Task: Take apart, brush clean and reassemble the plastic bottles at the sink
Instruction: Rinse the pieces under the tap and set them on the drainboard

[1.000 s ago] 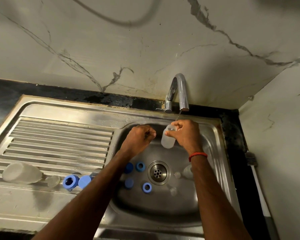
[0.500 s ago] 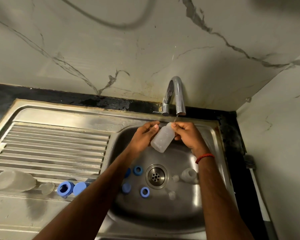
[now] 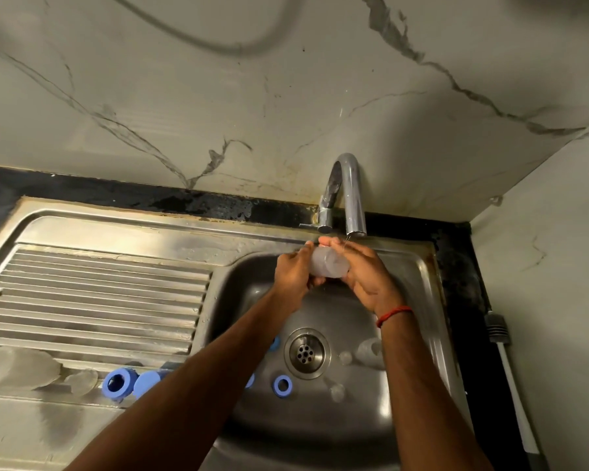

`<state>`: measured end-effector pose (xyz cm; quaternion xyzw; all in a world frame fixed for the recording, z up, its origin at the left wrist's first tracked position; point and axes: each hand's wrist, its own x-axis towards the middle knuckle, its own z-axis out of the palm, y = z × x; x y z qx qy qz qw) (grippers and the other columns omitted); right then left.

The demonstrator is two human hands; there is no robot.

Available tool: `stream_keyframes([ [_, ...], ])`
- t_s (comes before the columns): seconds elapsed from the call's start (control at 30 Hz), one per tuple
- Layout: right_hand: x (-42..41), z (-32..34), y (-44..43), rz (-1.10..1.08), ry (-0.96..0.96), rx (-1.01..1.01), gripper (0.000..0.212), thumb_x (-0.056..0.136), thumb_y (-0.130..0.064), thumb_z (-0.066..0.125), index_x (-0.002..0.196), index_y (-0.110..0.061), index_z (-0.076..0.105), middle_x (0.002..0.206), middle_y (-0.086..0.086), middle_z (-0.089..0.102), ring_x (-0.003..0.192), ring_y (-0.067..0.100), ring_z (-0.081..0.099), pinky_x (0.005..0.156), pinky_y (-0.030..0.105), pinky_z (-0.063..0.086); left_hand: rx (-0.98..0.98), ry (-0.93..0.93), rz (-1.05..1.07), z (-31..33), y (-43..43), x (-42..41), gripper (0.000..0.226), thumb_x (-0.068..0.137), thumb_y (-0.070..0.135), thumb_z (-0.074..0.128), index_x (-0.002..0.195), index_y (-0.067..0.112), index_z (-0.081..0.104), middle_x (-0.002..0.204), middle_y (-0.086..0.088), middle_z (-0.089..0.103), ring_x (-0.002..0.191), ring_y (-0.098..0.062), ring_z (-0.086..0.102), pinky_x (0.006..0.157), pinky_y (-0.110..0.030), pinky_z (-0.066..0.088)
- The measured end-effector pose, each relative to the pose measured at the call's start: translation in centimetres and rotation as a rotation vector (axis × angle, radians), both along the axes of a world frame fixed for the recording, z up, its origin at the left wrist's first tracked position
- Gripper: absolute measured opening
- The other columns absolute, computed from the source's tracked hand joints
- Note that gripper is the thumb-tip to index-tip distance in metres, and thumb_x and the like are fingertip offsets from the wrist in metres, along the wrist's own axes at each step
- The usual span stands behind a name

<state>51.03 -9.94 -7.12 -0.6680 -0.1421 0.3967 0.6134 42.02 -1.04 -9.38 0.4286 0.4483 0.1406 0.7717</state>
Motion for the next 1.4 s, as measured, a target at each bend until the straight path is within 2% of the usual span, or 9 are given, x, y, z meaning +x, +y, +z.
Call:
stream_keyframes([
  [0.2, -2.4, 1.0, 1.4, 0.154, -0.986, -0.261, 0.029, 0.106, -0.037, 0.038, 0.119, -0.022, 0.059, 0.114, 0.005, 0.060, 0.100, 0.014, 0.058, 0.078, 0.024, 0.049, -0.125, -0.012, 0.009, 0.6, 0.6, 1.3, 0.037, 0.101, 0.040, 0.053, 0.112, 0.008, 0.068, 0.110, -0.025, 0.070, 0.095, -0.038, 0.070, 0.087, -0.045, 0.059],
  [0.33, -2.4, 0.6, 3.4, -0.314, -0.466, -0.211, 0.038, 0.099, -0.034, 0.045, 0.106, -0.008, 0.071, 0.099, 0.010, 0.070, 0.087, 0.022, 0.065, 0.063, 0.021, 0.049, -0.022, 0.019, 0.058, 1.3, -0.3, 0.9, 0.035, 0.102, 0.041, 0.052, 0.121, 0.011, 0.051, 0.108, -0.017, 0.064, 0.082, -0.022, 0.065, 0.061, -0.028, 0.055],
  [0.53, -1.5, 0.7, 2.6, -0.519, 0.379, 0.005, 0.023, 0.099, -0.028, 0.052, 0.092, -0.012, 0.067, 0.084, 0.006, 0.070, 0.078, 0.024, 0.066, 0.064, 0.032, 0.054, 0.459, -0.107, -0.037, 0.4, -0.5, 0.1, 0.006, 0.104, 0.028, 0.052, 0.108, 0.028, 0.048, 0.104, -0.005, 0.061, 0.094, -0.027, 0.068, 0.077, -0.040, 0.060],
  [0.7, -3.3, 0.3, 1.9, -0.167, -1.147, -0.389, 0.043, 0.098, -0.042, 0.035, 0.105, -0.016, 0.068, 0.097, 0.015, 0.065, 0.088, 0.028, 0.060, 0.072, 0.037, 0.051, 0.446, -0.017, -0.038, 1.5, 0.1, 1.0, 0.020, 0.108, 0.022, 0.042, 0.096, 0.023, 0.058, 0.093, 0.001, 0.064, 0.090, -0.019, 0.064, 0.082, -0.034, 0.054],
  [0.8, -3.5, 0.8, 1.2, -0.029, -1.481, -0.410, 0.037, 0.103, -0.036, 0.035, 0.111, -0.017, 0.066, 0.102, 0.015, 0.065, 0.094, 0.030, 0.059, 0.078, 0.040, 0.053, 0.411, 0.031, -0.112, 2.8, 0.7, 1.3, 0.027, 0.107, 0.021, 0.039, 0.092, 0.023, 0.061, 0.093, 0.000, 0.066, 0.094, -0.020, 0.064, 0.090, -0.037, 0.054],
  [0.93, -2.8, 1.5, 1.8, -0.267, -1.097, -0.432, 0.034, 0.099, -0.032, 0.049, 0.086, -0.009, 0.071, 0.083, 0.012, 0.068, 0.077, 0.026, 0.062, 0.064, 0.030, 0.046, 0.697, -0.028, -0.154, 2.3, 0.4, 0.6, 0.029, 0.101, 0.034, 0.038, 0.090, 0.021, 0.062, 0.090, -0.005, 0.065, 0.086, -0.023, 0.063, 0.081, -0.044, 0.055],
  [1.13, -1.6, 3.4, 1.4, -0.293, 0.223, -0.236, 0.032, 0.096, -0.043, 0.056, 0.106, -0.015, 0.067, 0.092, 0.012, 0.070, 0.073, 0.026, 0.067, 0.052, 0.030, 0.053, 1.259, 0.008, -0.203, 1.5, 0.2, -0.2, 0.030, 0.104, 0.038, 0.039, 0.103, 0.015, 0.058, 0.096, 0.006, 0.048, 0.079, -0.006, 0.046, 0.066, -0.015, 0.039],
  [1.3, -3.8, 1.6, 0.6, -0.032, -1.159, -0.491, 0.041, 0.104, -0.039, 0.039, 0.111, -0.013, 0.071, 0.100, 0.008, 0.070, 0.090, 0.025, 0.066, 0.075, 0.030, 0.047, 0.709, 0.088, -0.234, 1.3, 1.5, 1.1, 0.027, 0.105, 0.019, 0.039, 0.100, 0.009, 0.065, 0.096, -0.008, 0.067, 0.090, -0.023, 0.063, 0.086, -0.041, 0.053],
  [1.4, -3.5, 0.0, -0.2, 0.032, -1.429, -0.382, 0.045, 0.101, -0.038, 0.036, 0.112, -0.014, 0.072, 0.106, 0.006, 0.071, 0.093, 0.023, 0.067, 0.079, 0.035, 0.053, 0.488, 0.130, -0.297, 1.2, 1.9, 1.0, 0.031, 0.105, 0.018, 0.040, 0.098, 0.008, 0.069, 0.099, -0.013, 0.070, 0.098, -0.029, 0.067, 0.095, -0.047, 0.053],
])
